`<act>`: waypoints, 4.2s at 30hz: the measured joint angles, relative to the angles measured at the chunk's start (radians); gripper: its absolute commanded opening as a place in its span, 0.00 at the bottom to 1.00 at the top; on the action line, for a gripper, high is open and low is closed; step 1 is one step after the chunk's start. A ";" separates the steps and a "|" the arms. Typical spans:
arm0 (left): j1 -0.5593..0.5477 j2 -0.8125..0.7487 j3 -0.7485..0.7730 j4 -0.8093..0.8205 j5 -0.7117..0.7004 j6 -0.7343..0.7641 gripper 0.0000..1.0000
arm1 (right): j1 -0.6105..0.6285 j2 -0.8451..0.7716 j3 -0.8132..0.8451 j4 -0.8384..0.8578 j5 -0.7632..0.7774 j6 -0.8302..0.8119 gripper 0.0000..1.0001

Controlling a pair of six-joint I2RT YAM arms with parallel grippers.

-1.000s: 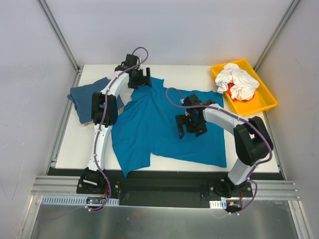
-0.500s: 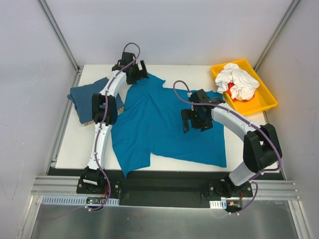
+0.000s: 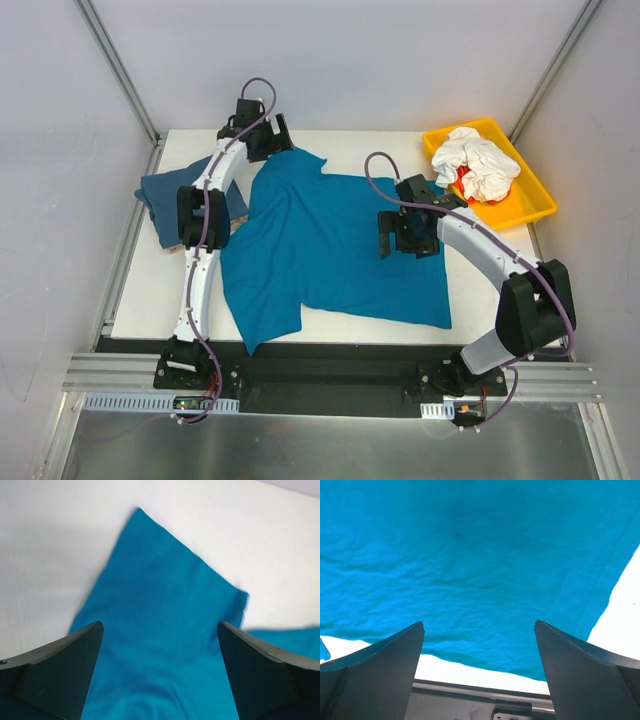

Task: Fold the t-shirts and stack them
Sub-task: Flatten out the tshirt, then grap the side of the flattened tshirt closest away from the robot with both arms

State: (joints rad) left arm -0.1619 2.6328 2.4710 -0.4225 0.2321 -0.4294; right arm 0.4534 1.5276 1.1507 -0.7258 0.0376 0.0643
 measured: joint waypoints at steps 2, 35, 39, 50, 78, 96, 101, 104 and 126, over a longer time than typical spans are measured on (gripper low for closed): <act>-0.003 -0.071 -0.072 0.000 0.014 0.014 0.99 | -0.020 0.005 0.001 -0.002 0.003 0.006 0.96; -0.100 -0.884 -0.922 0.027 0.069 0.079 0.99 | -0.300 0.452 0.252 -0.043 -0.092 -0.033 0.96; -0.100 -0.975 -1.024 0.032 0.054 0.063 0.99 | -0.340 0.477 0.290 -0.049 -0.106 -0.039 0.96; -0.154 -1.296 -1.396 -0.018 0.043 -0.066 0.99 | -0.378 0.475 0.321 -0.043 -0.149 -0.077 0.96; -0.539 -1.649 -1.998 -0.312 0.071 -0.506 0.50 | -0.341 -0.033 -0.084 0.109 -0.154 -0.036 0.96; -0.539 -1.364 -1.934 -0.153 0.074 -0.428 0.00 | -0.343 -0.208 -0.223 0.106 -0.092 0.025 0.96; -0.539 -1.444 -1.933 -0.151 0.079 -0.425 0.00 | -0.360 -0.332 -0.283 0.057 -0.048 0.066 0.96; -0.539 -1.500 -1.933 -0.158 0.081 -0.426 0.00 | -0.416 -0.388 -0.321 0.026 -0.034 0.090 0.96; -0.539 -1.621 -1.884 -0.294 0.026 -0.399 0.00 | -0.592 -0.575 -0.620 -0.061 -0.060 0.338 0.67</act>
State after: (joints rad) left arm -0.7010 1.0115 0.5873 -0.7162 0.2584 -0.8284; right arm -0.1383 0.9531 0.5308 -0.7864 -0.0227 0.4019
